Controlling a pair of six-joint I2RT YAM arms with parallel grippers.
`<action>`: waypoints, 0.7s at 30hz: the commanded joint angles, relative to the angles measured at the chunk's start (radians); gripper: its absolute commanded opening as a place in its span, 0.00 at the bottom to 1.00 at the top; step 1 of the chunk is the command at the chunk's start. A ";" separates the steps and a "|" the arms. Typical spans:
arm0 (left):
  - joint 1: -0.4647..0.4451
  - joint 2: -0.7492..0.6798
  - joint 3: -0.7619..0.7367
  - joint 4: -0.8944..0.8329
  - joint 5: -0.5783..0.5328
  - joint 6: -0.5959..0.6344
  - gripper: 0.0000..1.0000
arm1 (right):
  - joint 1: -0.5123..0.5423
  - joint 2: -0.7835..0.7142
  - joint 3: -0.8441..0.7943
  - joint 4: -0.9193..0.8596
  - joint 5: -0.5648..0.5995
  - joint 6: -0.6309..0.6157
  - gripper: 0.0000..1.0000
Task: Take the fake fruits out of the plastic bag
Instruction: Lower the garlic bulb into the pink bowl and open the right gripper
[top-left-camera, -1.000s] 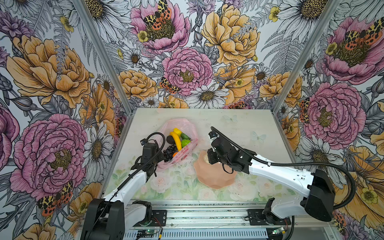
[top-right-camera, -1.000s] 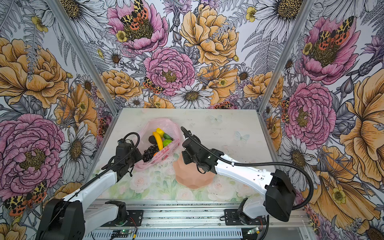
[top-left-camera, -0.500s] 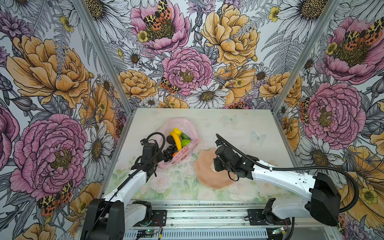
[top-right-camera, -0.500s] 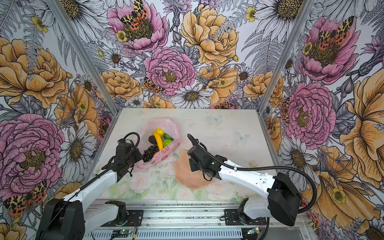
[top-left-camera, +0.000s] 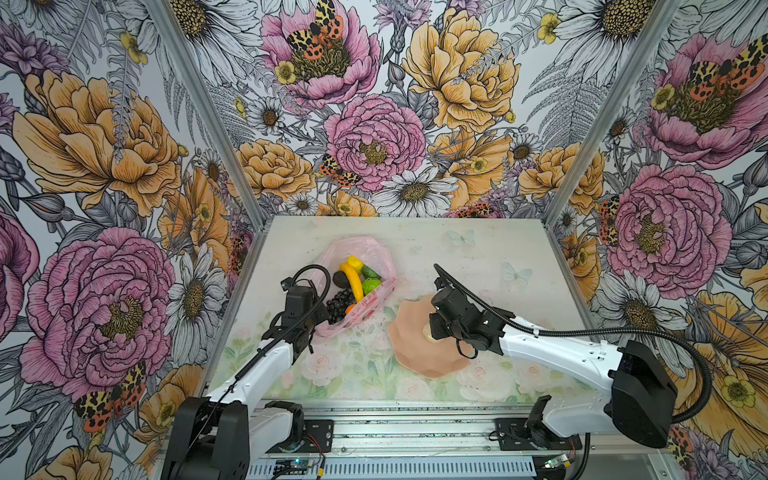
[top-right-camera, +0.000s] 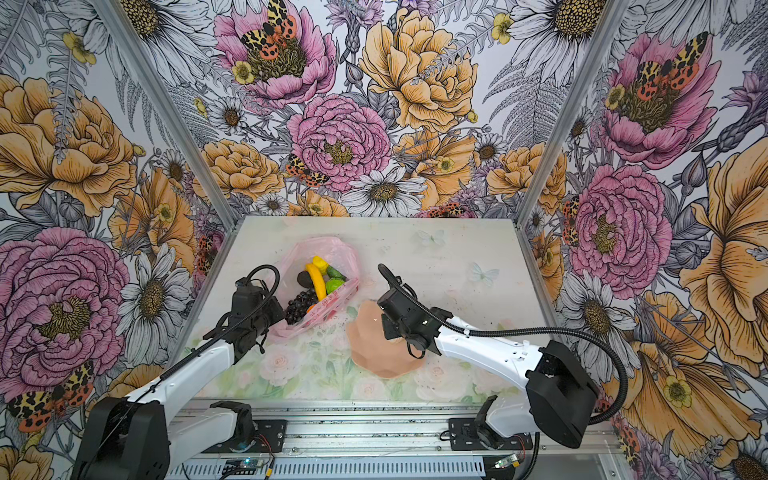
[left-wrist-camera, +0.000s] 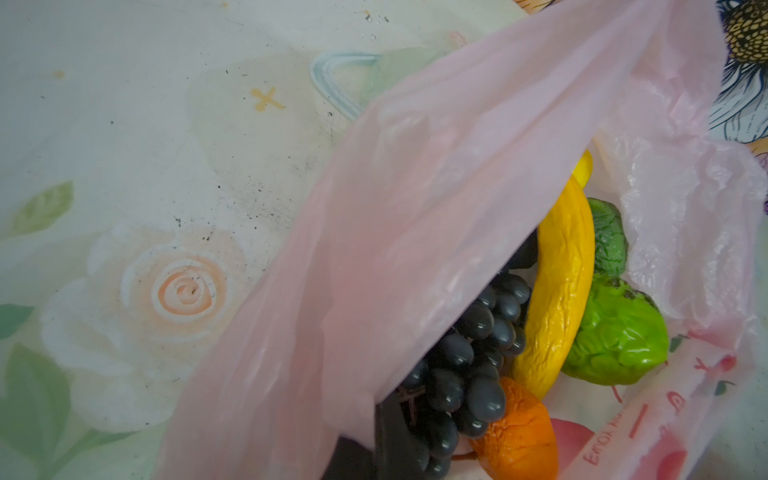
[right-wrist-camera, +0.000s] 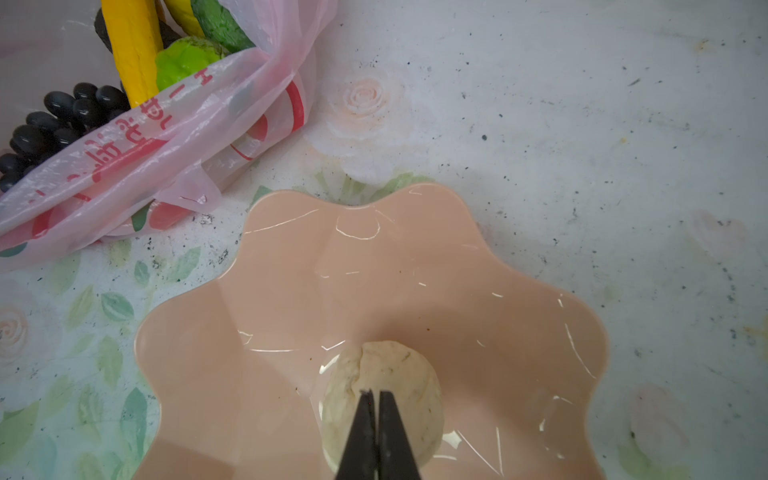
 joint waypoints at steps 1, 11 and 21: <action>0.007 0.003 -0.013 0.026 -0.001 -0.007 0.00 | -0.010 0.007 -0.008 0.028 0.019 0.009 0.09; 0.007 0.005 -0.012 0.025 -0.001 -0.006 0.00 | -0.024 -0.001 -0.005 0.027 0.027 0.001 0.36; 0.007 0.006 -0.012 0.028 0.001 -0.006 0.00 | -0.034 -0.004 0.005 0.024 0.055 -0.015 0.57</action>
